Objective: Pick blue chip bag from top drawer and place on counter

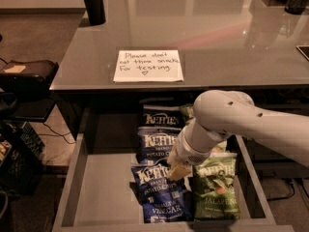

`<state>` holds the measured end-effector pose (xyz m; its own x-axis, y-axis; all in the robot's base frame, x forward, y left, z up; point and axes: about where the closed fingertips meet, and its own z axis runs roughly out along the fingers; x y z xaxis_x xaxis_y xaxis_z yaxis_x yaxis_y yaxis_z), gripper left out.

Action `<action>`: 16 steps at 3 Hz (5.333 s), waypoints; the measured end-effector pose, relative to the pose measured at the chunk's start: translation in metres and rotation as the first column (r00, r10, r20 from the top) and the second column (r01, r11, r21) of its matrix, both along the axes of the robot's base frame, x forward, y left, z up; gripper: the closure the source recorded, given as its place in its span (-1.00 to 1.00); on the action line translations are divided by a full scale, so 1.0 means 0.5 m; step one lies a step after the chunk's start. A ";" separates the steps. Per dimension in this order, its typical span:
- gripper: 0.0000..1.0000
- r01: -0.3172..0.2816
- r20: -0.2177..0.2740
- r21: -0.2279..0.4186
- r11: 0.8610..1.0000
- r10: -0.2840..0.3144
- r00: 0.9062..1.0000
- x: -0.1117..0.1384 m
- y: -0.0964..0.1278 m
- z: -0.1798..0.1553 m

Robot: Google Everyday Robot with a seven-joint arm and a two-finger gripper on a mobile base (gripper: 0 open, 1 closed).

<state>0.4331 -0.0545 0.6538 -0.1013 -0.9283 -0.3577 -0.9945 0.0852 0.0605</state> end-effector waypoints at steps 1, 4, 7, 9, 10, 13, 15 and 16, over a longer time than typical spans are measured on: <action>-0.58 0.004 0.021 0.003 1.000 -0.004 1.000 -0.004 0.003 0.028; -0.52 0.002 0.098 -0.004 1.000 -0.001 0.995 -0.050 0.023 0.058; -0.62 -0.002 0.226 0.043 0.999 -0.008 0.974 -0.078 0.014 0.062; -0.62 -0.048 0.235 0.056 0.997 0.034 0.971 -0.072 0.025 0.023; -0.66 -0.068 0.231 0.057 0.996 0.053 0.971 -0.062 0.028 -0.001; -0.56 -0.077 0.158 0.053 0.996 0.068 0.985 -0.068 0.028 -0.074; 0.26 -0.075 0.139 0.042 0.996 0.068 0.988 -0.068 0.027 -0.087; 0.76 -0.066 0.124 0.031 0.997 0.062 0.990 -0.067 0.034 -0.066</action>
Offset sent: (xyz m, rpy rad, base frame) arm -0.0006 0.0034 0.0235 0.0103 -0.0369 -0.0079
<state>0.3998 -0.0374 0.6206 0.0046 -0.9181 -0.3964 -0.9979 0.0211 -0.0606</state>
